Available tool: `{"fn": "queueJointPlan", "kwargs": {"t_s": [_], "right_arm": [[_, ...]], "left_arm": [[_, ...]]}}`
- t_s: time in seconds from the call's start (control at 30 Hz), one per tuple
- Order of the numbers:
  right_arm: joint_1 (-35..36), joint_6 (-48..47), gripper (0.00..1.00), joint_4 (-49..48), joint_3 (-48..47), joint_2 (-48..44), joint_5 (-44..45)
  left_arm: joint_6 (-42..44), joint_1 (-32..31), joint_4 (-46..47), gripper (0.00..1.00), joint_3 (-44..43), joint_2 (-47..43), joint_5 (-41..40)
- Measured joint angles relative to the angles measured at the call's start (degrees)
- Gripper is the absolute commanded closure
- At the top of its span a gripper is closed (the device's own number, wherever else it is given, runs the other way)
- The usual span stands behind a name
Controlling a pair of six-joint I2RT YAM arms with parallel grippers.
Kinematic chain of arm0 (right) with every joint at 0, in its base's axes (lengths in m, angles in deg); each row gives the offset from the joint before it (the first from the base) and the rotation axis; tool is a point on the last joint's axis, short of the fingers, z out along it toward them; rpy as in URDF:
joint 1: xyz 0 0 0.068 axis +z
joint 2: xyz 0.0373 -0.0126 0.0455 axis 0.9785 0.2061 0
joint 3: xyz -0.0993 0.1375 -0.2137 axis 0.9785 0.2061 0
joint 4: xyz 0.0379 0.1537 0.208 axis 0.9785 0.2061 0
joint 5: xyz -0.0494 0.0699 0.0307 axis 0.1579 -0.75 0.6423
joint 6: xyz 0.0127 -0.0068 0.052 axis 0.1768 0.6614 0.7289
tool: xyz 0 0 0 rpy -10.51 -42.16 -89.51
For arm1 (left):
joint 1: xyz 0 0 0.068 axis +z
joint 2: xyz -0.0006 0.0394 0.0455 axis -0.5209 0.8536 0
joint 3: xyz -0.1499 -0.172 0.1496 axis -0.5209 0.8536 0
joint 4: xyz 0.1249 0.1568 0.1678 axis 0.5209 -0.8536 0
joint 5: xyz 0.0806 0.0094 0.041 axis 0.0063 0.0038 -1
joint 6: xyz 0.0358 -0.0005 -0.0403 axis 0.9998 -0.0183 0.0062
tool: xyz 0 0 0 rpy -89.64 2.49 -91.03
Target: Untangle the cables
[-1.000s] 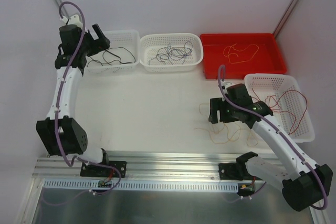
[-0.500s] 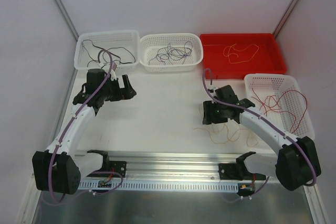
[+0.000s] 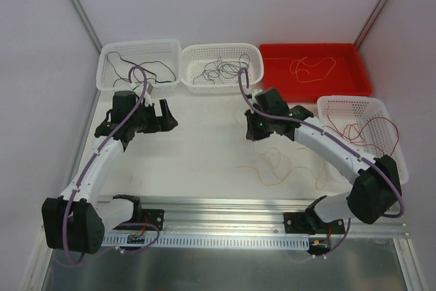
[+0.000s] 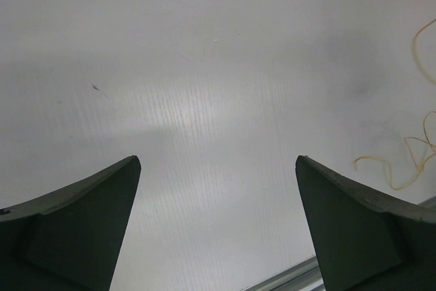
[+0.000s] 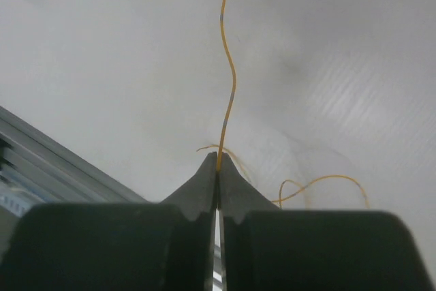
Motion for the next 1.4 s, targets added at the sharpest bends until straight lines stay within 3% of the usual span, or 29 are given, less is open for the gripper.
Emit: {"fn": "queueJointPlan", "kwargs": {"t_s": [0.2, 0.43, 0.6, 0.9, 1.13, 1.4], "right_arm": [[2.6, -0.6, 0.99, 3.6, -24.4, 1.6, -1.4], [2.6, 1.1, 0.99, 3.8, -40.3, 2.2, -6.9], [2.7, 4.2, 0.99, 0.8, -40.0, 2.2, -10.1], [3.7, 8.3, 0.99, -3.4, -33.7, 3.0, -12.5], [4.2, 9.4, 0.99, -5.4, -33.1, 3.1, -12.5], [4.6, 10.8, 0.99, -6.9, -31.3, 3.1, -12.5]], "left_arm": [[0.0, 0.0, 0.0, 0.01, 0.0, -0.9, 0.8], [0.0, -0.1, 0.0, 0.01, 0.0, -1.2, 2.6], [-0.2, -2.8, 0.9, 0.01, 0.1, -2.3, 4.7], [-6.8, -14.5, 10.6, 0.02, 6.8, -6.4, 4.9], [-10.7, -24.4, 18.2, 0.05, 11.8, -3.9, 2.6], [-10.7, -31.6, 28.6, 0.16, 17.3, 1.0, -1.7]]}}
